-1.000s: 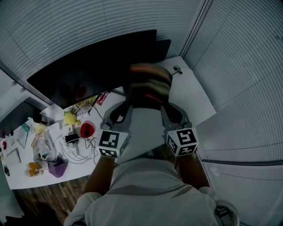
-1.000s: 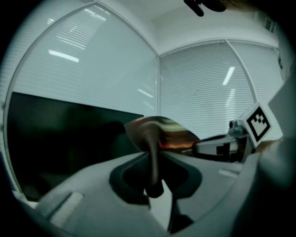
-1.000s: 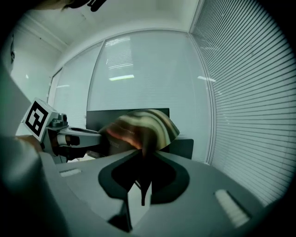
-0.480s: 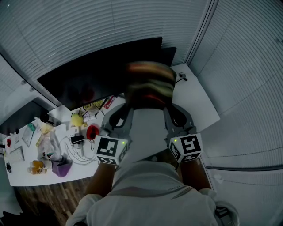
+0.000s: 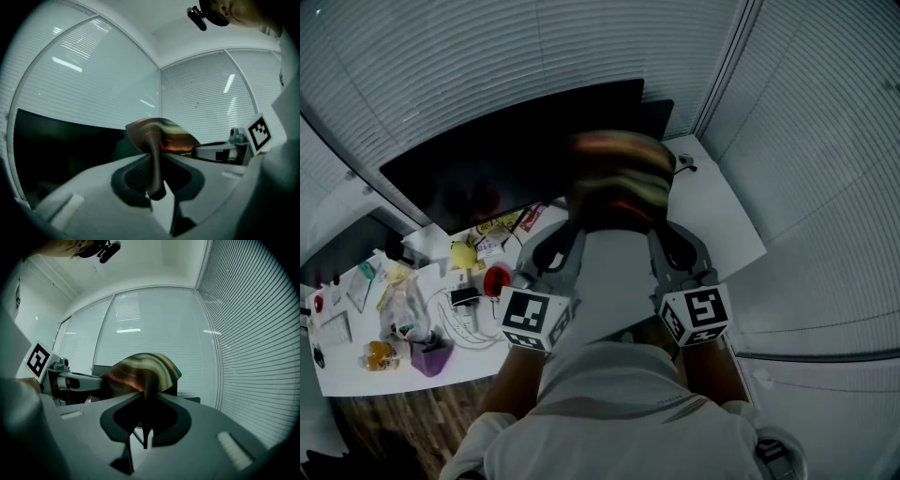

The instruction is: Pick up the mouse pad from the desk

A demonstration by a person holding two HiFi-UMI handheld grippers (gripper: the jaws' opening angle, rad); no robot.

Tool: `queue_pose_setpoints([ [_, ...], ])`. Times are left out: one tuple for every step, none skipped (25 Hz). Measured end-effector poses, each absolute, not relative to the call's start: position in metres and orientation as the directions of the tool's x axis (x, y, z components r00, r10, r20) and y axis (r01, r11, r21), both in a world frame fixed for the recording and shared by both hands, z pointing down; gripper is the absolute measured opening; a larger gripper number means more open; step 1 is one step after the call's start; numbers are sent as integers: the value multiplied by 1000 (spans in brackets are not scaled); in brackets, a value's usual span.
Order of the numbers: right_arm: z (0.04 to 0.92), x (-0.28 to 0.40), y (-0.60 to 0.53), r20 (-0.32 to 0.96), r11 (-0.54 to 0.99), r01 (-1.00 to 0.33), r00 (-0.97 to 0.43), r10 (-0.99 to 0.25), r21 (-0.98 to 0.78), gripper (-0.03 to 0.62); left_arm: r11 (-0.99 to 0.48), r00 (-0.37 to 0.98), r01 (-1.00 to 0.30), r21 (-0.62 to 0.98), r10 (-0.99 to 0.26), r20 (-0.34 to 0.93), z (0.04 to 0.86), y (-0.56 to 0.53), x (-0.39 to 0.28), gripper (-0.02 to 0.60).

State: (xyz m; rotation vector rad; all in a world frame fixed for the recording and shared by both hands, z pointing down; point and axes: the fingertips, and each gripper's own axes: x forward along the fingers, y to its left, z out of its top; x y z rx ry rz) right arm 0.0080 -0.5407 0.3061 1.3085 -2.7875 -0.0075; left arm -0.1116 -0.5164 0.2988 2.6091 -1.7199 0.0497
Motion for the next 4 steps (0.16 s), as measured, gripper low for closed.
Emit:
queue_pose_setpoints([
  [306, 8, -541, 55, 639, -769, -637, -769, 30, 43, -396, 396, -918, 1, -917, 35, 299, -517, -111, 61],
  [307, 8, -541, 55, 639, -769, -637, -769, 29, 43, -397, 397, -918, 4, -917, 35, 299, -517, -111, 61],
  [308, 8, -542, 55, 639, -769, -637, -769, 28, 43, -398, 398, -917, 6, -917, 35, 299, -518, -111, 61],
  [308, 9, -542, 55, 639, -769, -637, -769, 27, 43, -398, 398, -917, 7, -917, 35, 300, -518, -111, 61],
])
